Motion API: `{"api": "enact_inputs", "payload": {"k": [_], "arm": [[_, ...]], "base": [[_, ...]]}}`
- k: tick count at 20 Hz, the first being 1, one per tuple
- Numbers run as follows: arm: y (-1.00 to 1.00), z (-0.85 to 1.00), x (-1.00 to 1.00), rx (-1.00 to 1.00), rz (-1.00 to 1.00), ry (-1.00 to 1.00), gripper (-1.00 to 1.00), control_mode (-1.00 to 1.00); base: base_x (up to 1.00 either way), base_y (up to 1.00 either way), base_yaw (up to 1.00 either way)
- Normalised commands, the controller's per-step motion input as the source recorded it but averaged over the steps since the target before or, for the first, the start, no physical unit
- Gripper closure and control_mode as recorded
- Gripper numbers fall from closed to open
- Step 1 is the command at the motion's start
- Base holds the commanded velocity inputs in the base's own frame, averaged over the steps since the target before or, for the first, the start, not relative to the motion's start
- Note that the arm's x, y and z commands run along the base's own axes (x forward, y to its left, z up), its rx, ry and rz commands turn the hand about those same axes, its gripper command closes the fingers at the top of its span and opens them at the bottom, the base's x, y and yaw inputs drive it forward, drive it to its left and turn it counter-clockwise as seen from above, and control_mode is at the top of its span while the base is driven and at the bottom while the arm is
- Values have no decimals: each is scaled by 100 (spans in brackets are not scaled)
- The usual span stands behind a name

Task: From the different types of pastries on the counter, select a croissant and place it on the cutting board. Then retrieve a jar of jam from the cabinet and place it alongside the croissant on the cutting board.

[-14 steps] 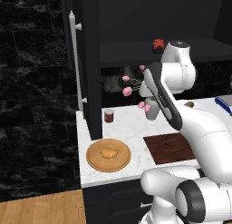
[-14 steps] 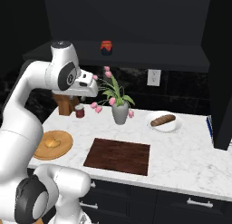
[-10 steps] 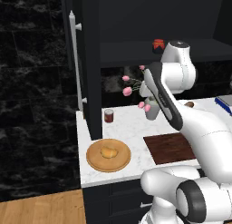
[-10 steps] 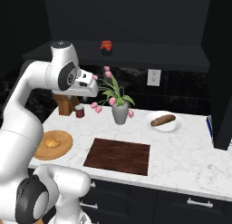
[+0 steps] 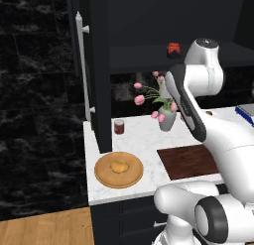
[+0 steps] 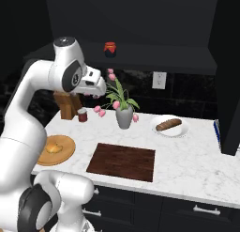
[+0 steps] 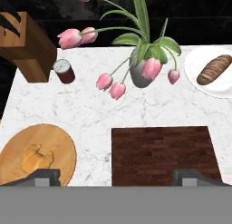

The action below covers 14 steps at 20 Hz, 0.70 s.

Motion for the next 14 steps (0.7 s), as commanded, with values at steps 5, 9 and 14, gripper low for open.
{"api": "enact_inputs", "payload": {"k": [5,9,14], "arm": [[-9,100,11,0,-13,-20,-100,-100],[0,91,7,-1,-14,-19,-100,-100],[0,53,9,0,-19,-34,-100,-100]], "base": [[0,0,0],[0,0,0],[0,0,0]]}}
